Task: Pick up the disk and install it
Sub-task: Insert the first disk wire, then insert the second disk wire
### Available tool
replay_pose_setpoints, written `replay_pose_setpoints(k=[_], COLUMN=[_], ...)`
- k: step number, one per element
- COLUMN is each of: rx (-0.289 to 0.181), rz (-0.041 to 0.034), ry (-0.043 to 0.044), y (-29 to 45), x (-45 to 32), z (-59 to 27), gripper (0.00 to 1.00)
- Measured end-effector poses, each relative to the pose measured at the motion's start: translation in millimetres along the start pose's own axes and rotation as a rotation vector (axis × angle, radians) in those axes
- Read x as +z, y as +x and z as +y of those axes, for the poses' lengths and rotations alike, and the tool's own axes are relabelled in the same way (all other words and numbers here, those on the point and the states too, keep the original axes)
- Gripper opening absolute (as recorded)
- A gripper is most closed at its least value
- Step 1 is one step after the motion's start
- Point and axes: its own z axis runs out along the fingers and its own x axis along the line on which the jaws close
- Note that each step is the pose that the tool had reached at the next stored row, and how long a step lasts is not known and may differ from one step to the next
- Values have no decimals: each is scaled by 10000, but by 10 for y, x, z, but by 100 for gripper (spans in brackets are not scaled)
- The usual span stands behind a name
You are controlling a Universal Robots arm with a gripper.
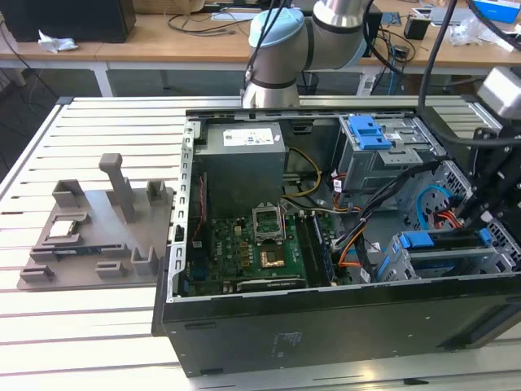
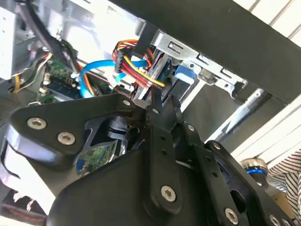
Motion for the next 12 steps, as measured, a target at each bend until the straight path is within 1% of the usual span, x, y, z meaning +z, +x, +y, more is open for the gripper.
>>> replay_pose_setpoints(k=[1,2,3,4,6,7,12], rx=[1,1,1,1,2,1,1], rz=[0,0,1,3,4,6,4], ry=[0,0,-1,0,0,0,0], y=[-20,-31,-52,-71,-82,-85,-85], x=[-59,-97,-183,-276,-356,-388,-398], z=[8,12,23,34,44,47,48], gripper=[16,16,16,11,11,11,11])
